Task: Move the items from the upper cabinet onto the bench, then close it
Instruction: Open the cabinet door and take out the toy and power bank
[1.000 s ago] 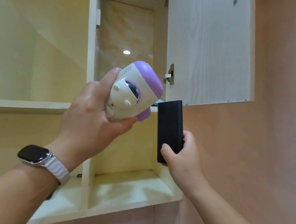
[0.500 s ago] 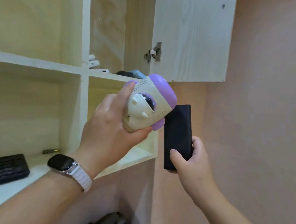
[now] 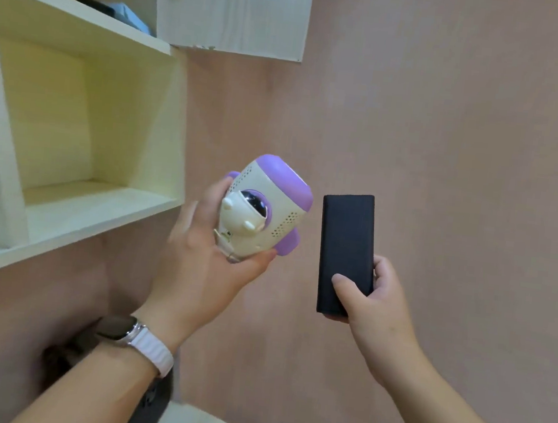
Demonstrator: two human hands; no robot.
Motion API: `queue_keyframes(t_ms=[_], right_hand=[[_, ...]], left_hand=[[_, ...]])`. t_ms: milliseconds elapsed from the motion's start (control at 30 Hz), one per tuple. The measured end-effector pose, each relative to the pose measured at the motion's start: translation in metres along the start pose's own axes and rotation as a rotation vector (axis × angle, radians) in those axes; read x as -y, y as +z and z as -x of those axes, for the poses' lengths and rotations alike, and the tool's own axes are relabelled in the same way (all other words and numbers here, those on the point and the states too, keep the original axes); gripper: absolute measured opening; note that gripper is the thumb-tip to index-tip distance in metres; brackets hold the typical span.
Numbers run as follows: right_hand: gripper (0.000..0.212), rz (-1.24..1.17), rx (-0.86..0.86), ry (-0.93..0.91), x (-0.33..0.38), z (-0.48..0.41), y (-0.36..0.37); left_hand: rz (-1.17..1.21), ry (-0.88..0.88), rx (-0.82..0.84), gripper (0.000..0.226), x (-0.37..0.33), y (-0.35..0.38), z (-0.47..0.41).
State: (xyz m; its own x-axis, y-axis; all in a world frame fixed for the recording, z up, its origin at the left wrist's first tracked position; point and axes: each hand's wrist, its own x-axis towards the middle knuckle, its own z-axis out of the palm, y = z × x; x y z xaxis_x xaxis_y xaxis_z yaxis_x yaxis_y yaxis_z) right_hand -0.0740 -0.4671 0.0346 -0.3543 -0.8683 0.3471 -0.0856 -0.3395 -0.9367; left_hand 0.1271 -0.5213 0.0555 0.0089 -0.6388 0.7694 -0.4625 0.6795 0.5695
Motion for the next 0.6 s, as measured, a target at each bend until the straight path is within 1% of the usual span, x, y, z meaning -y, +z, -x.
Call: queue_keyframes(t_ms=[133,267,467,600], right_hand=[[0.02,0.042,-0.117,0.045,-0.008,0.03,-0.061],[0.02,0.048,-0.25,0.08,-0.006,0.069,-0.136],[0.02,0.079,-0.372,0.107,0.013,0.148,-0.259],[0.02,0.133,-0.462,0.131,0.025,0.21,-0.344]], left_hand=[[0.07,-0.007,0.097,0.091,-0.023,0.039,0.034],[0.131,-0.021,0.206,0.09,-0.066,0.088,0.074],[0.294,-0.072,0.348,0.085,-0.169,0.163,0.149],[0.411,-0.097,0.474,0.081,-0.241,0.209,0.206]])
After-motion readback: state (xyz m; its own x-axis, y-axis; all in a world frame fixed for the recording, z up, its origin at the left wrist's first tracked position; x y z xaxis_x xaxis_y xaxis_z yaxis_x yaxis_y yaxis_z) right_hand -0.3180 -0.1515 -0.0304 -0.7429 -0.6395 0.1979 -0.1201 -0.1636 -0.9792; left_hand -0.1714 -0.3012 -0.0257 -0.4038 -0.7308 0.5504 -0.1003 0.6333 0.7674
